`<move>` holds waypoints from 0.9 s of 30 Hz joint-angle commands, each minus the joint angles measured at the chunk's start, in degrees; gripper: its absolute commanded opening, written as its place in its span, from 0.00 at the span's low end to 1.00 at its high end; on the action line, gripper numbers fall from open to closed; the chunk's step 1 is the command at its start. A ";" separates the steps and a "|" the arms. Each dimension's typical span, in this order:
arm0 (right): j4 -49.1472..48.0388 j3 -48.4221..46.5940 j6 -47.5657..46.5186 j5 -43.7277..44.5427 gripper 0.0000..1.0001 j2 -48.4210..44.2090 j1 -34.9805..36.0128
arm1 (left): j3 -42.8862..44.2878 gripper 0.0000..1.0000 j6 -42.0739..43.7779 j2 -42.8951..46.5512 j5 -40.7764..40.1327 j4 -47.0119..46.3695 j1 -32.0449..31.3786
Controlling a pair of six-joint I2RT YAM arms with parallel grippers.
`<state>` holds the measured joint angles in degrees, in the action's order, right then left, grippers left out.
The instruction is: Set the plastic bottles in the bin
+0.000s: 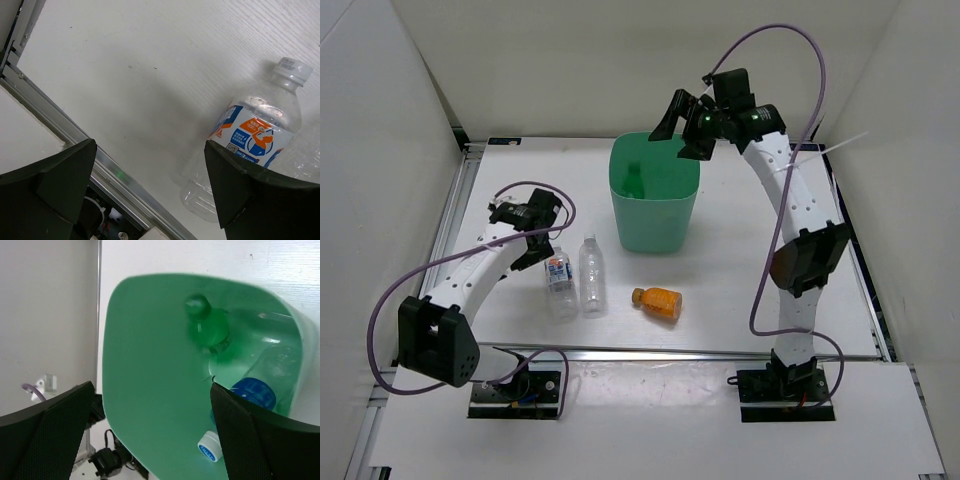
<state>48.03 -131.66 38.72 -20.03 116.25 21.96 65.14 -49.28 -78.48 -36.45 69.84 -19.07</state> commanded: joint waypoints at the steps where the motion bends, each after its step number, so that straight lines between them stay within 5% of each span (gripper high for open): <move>1: 0.40 -1.86 -4.69 1.90 1.00 -6.72 -0.69 | 2.27 1.00 -0.20 0.08 -2.39 0.29 0.26; 5: 1.10 5.43 -5.85 6.31 1.00 -15.76 -2.61 | 3.49 1.00 -0.21 0.08 -3.10 0.29 0.26; 9: 1.80 11.85 -6.38 4.31 1.00 -20.53 -4.72 | 2.10 1.00 3.48 -0.45 5.12 -4.61 1.66; 21: 5.85 15.64 -9.28 1.84 1.00 -24.04 -7.10 | -3.45 1.00 12.80 -0.71 26.94 -19.74 3.95; 27: 6.37 16.17 -9.89 0.70 1.00 -24.05 -8.85 | -6.51 1.00 12.80 -1.94 30.12 -22.82 3.95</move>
<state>54.33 -115.35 30.57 -17.39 93.25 14.06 60.55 -37.82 -79.53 -10.07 50.00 -15.16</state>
